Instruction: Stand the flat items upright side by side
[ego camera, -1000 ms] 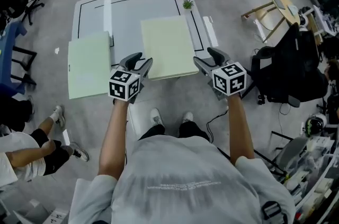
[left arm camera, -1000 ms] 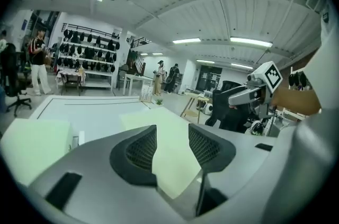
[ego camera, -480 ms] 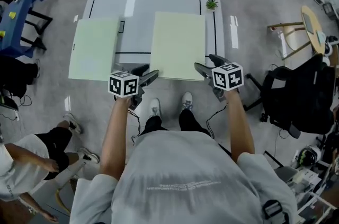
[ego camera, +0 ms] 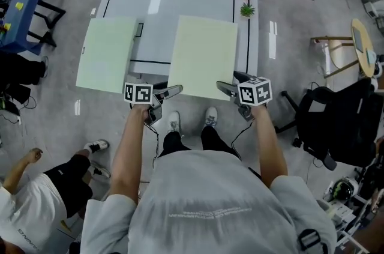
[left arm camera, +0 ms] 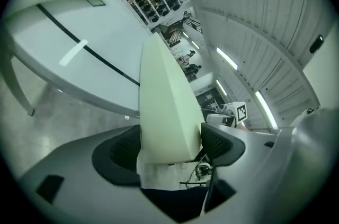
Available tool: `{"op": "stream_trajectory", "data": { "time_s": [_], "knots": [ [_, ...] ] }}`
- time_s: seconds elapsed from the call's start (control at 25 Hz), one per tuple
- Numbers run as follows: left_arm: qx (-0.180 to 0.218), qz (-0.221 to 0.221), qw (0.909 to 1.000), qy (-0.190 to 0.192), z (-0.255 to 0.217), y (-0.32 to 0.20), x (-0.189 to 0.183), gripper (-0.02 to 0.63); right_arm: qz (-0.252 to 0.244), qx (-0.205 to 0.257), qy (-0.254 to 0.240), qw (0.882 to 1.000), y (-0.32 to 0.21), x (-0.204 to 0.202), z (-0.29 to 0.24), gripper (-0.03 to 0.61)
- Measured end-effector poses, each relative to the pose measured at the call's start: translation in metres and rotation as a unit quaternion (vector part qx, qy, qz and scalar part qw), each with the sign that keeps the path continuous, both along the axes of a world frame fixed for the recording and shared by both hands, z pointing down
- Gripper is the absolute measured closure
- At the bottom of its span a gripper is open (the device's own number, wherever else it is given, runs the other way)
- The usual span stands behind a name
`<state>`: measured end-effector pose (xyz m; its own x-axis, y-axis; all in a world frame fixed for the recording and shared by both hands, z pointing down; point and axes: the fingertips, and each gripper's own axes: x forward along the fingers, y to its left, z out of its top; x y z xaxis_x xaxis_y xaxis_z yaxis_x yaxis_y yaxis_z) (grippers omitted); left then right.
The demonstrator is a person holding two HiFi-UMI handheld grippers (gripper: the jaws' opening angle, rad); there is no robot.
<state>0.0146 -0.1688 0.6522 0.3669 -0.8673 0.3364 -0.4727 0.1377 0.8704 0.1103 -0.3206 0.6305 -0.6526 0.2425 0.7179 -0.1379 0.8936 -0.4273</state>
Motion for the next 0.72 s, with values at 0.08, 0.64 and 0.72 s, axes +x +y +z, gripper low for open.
{"op": "stream_trajectory", "data": {
  "time_s": [0.08,0.64,0.72],
  "knots": [
    [0.016,0.021,0.9996,0.013,0.000,-0.006,0.000,0.255,-0.002,-0.008,0.003,1.000,-0.001,-0.004,0.002,0.176],
    [0.032,0.036,0.9985,-0.026,-0.010,-0.020,-0.009,0.245,-0.029,-0.027,-0.024,0.999,-0.011,-0.015,-0.003,0.175],
    [0.035,0.026,0.9982,-0.042,-0.014,-0.020,-0.011,0.244,-0.032,-0.032,-0.032,0.998,-0.013,-0.017,-0.005,0.173]
  ]
}}
